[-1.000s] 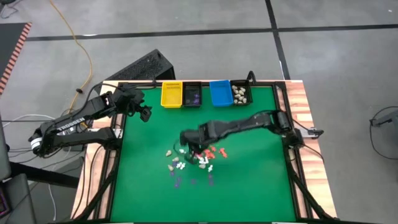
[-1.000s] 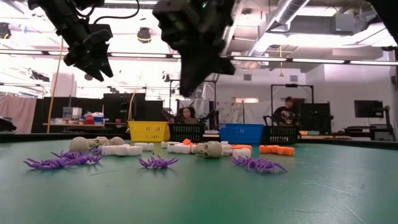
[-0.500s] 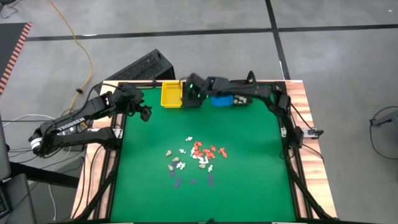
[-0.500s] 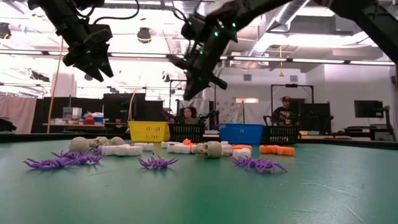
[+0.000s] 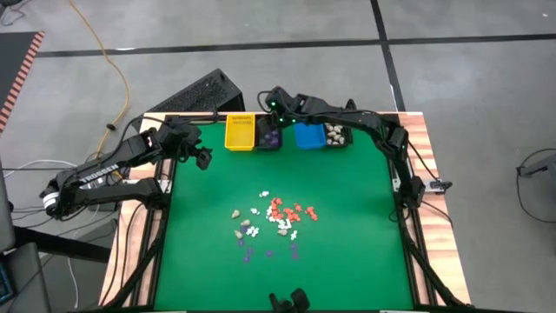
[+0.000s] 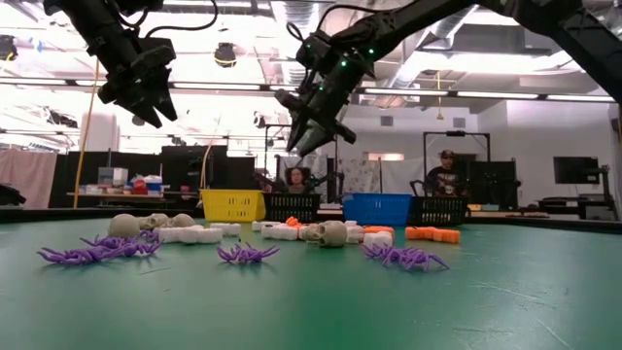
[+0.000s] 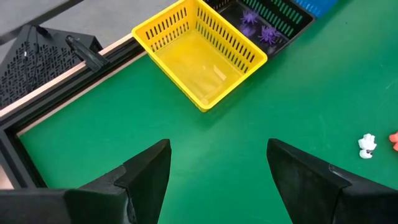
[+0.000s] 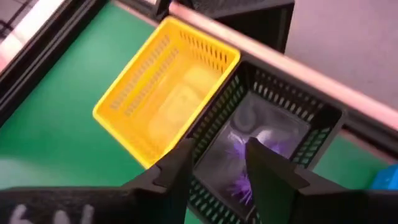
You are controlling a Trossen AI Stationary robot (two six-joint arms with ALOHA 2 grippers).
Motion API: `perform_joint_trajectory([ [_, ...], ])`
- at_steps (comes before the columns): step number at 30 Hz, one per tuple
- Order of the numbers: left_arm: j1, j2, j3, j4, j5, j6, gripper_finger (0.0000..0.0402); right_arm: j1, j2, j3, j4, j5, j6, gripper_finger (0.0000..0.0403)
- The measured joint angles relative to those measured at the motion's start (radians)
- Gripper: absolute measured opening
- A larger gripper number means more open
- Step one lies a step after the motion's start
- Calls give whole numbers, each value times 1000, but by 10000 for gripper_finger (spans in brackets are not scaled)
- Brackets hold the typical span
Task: Sort Halloween decoration
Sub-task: Put the purple spider toy into the left black basket
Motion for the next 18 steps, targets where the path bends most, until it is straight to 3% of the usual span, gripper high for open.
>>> perform_joint_trajectory([
  [7,0,0,0,-11,0,7,256,56,0,0,-252,-266,2,188],
  [13,0,0,0,-19,0,26,256,296,0,0,-518,-276,-23,182],
  [18,0,0,0,-19,5,26,256,538,0,0,-524,-251,123,182],
])
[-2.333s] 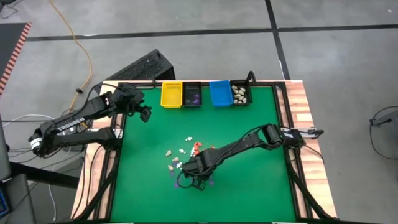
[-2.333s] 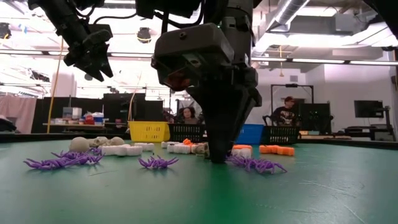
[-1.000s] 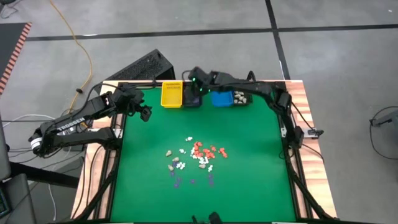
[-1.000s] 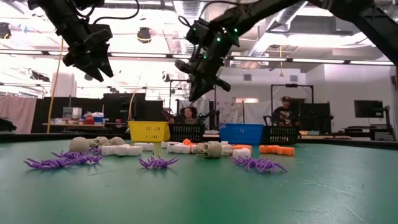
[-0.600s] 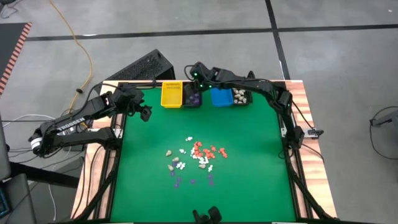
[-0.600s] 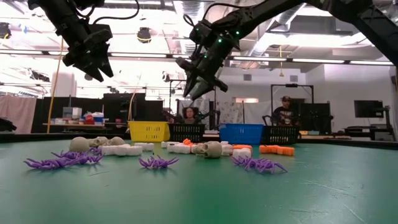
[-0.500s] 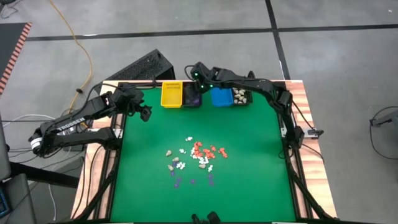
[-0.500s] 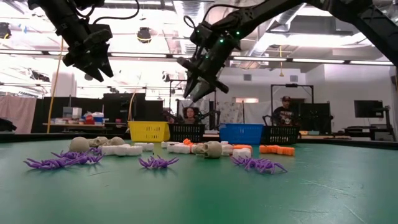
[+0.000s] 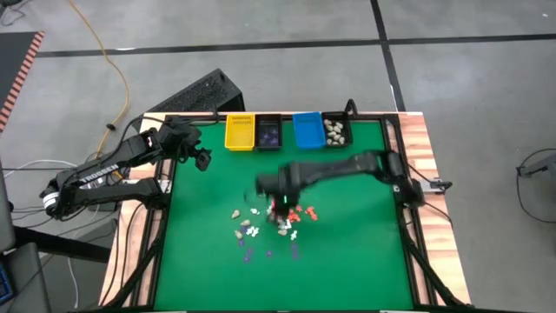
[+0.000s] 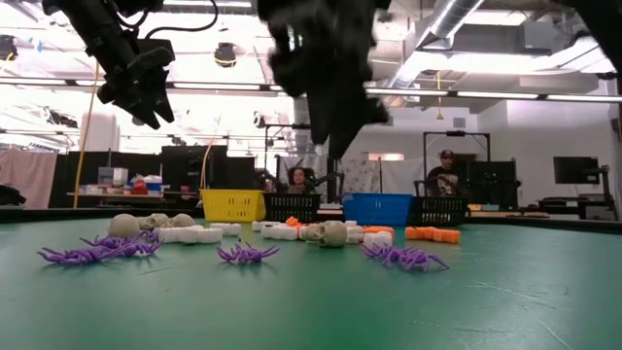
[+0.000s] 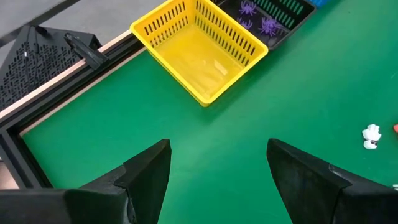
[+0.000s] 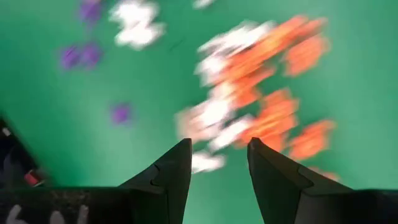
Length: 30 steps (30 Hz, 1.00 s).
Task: Sort Halloween decoration
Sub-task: Put the purple spider toy into the left black basket
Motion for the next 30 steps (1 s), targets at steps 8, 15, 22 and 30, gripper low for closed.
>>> perform_joint_trajectory([
  [8,0,0,0,2,6,0,256,228,1,-38,0,120,433,188],
  [15,0,0,0,3,27,18,256,257,1,-150,77,148,600,246],
  [22,0,0,0,1,33,19,256,258,2,-230,158,159,622,264],
  [30,0,0,0,-14,31,18,256,285,2,-277,247,160,641,265],
])
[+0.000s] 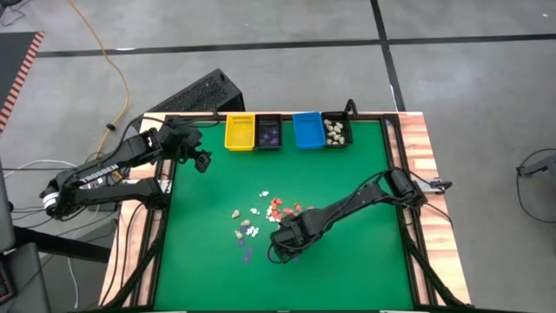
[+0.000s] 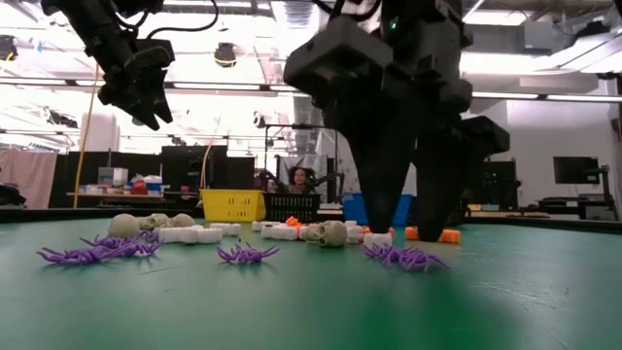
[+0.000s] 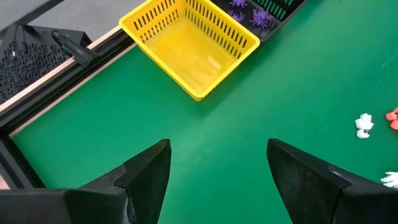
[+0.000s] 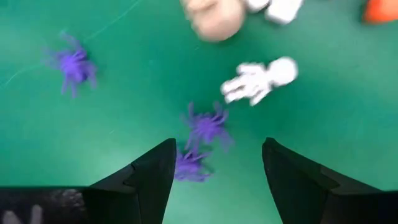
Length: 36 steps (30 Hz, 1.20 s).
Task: Sort Halloween decoration
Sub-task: Put the purple spider toy into the left black basket
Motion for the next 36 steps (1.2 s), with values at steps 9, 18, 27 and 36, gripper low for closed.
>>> perform_joint_trajectory([
  [9,0,0,0,1,-6,-1,256,22,9,0,29,62,7,265],
  [18,0,0,0,3,-8,-3,256,23,45,3,91,29,12,264],
  [27,0,0,0,3,-10,-18,256,22,47,3,28,24,26,172],
  [36,0,0,0,3,-10,-18,256,22,48,2,45,21,27,51],
])
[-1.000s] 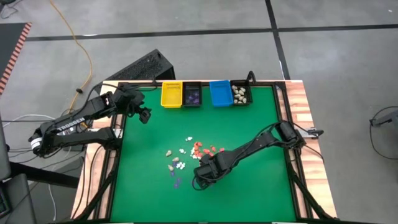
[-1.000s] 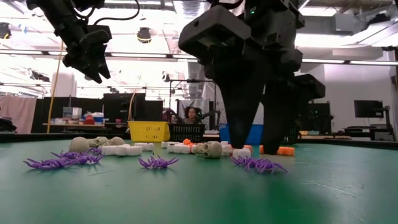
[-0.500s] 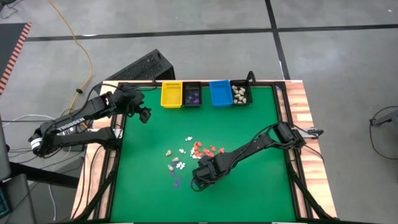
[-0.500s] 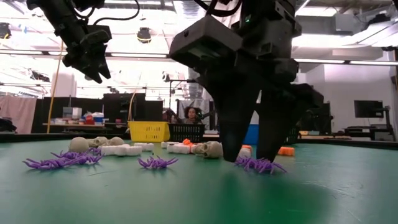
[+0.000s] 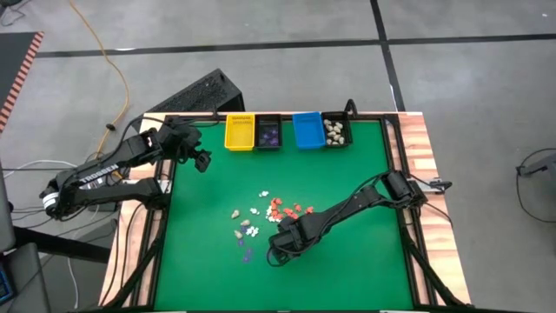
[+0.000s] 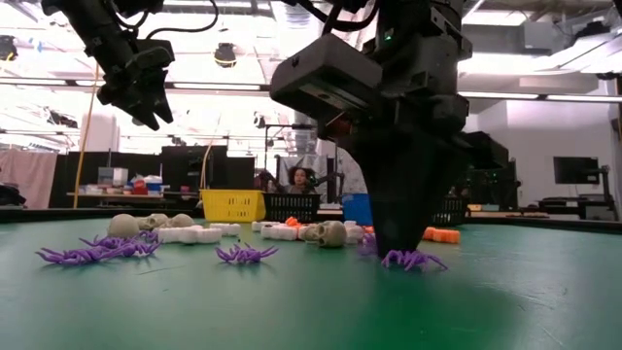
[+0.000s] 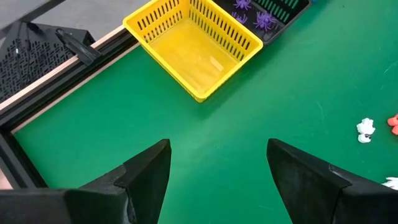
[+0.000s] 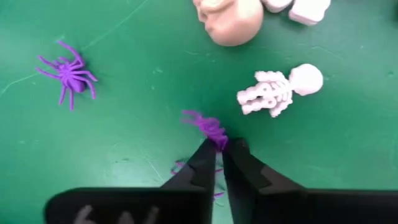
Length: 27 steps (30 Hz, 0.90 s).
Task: Sort Halloween decoration
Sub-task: Put the purple spider toy into the left black basket
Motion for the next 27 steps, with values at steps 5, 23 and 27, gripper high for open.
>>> perform_joint_trajectory([
  [5,0,0,0,0,0,0,256,0,0,10,-8,-2,-11,17],
  [23,0,0,0,0,0,0,256,-75,3,179,-70,0,-160,14],
  [27,0,0,0,-1,0,0,256,-159,3,215,-94,2,-283,14],
])
